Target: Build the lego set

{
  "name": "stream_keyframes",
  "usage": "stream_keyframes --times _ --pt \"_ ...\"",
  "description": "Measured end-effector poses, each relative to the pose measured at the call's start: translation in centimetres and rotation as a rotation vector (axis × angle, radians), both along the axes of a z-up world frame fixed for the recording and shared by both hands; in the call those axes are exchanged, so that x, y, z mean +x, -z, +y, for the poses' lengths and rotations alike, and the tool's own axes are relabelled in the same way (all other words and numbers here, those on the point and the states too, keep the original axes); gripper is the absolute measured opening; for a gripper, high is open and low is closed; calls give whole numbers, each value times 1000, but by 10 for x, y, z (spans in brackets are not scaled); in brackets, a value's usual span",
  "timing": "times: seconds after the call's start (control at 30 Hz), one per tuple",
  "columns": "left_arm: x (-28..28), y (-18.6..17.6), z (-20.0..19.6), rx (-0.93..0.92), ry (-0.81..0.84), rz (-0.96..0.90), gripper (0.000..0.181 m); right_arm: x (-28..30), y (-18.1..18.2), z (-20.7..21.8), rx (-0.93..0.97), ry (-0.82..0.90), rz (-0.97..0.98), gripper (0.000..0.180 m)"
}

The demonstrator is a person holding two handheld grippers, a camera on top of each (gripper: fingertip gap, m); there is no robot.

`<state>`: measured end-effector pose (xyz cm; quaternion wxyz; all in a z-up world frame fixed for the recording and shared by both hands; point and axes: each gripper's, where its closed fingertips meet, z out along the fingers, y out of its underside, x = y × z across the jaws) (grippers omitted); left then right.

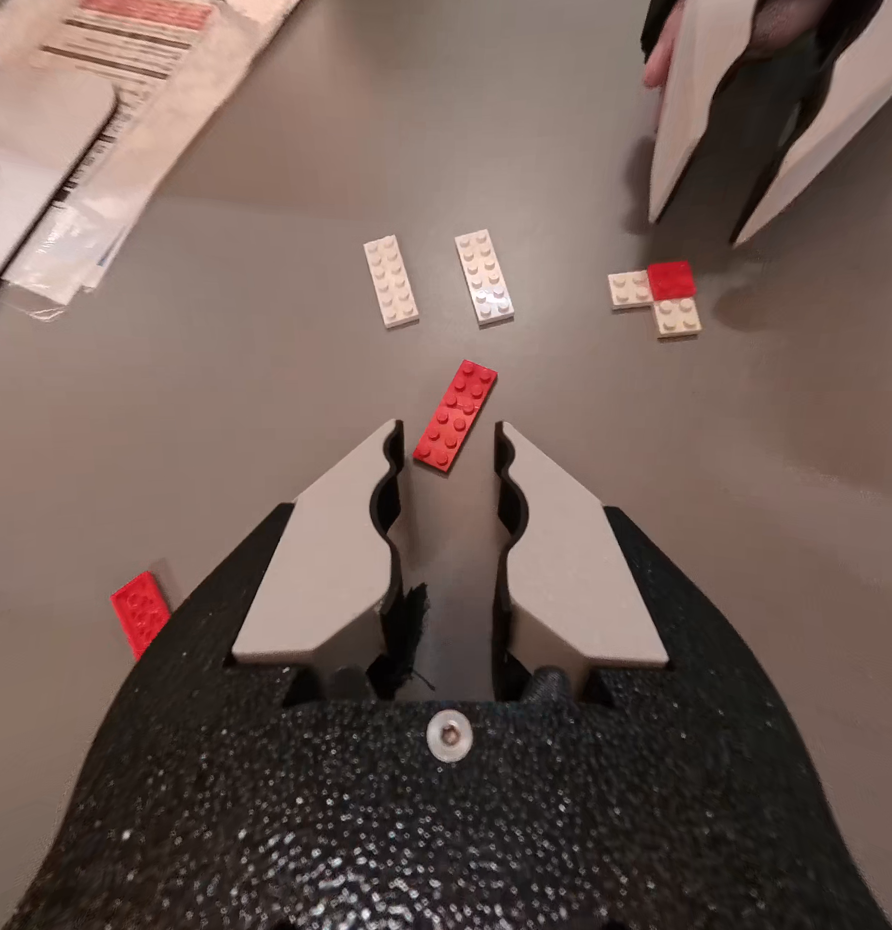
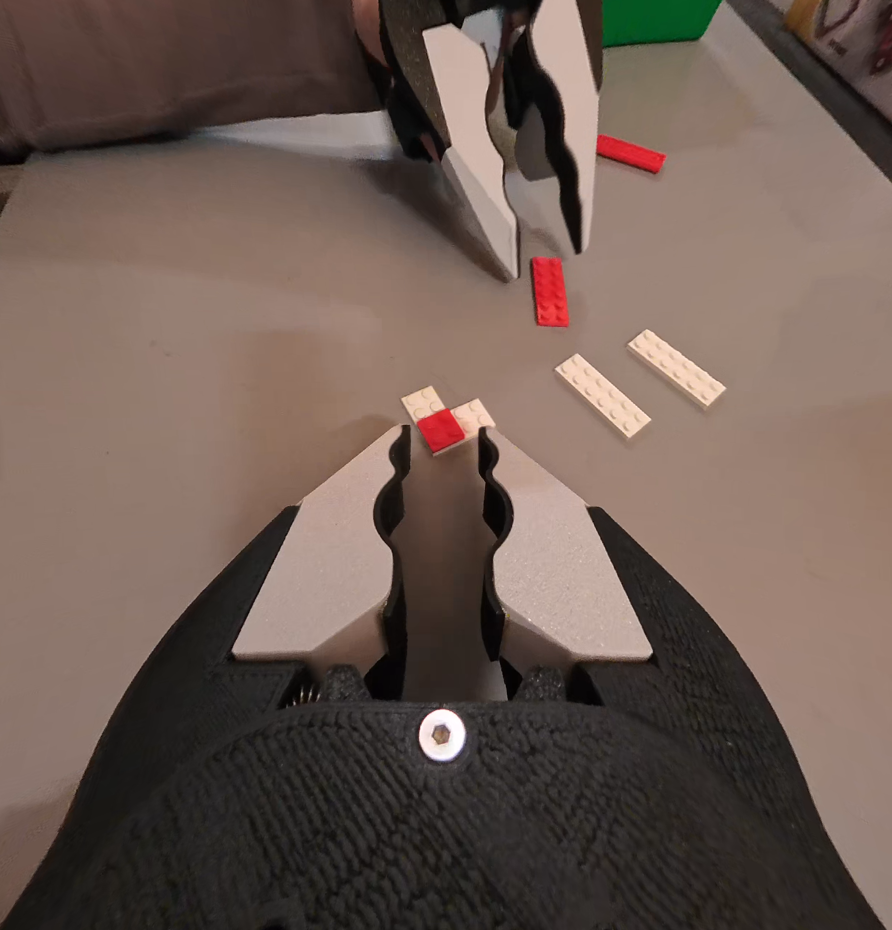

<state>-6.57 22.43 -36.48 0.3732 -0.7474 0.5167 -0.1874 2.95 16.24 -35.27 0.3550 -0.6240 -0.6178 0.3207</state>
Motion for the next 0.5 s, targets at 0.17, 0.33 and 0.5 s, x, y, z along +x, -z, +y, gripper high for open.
stream_keyframes --times 0.17,0.33,0.5 --pt "0 7 2 -42 35 25 34 3 -4 6 16 24 24 25" --pt "1 7 2 -52 53 29 19 3 -5 8 24 32 31 25" --pt "2 8 1 -50 40 56 15 3 -6 9 25 40 42 26"
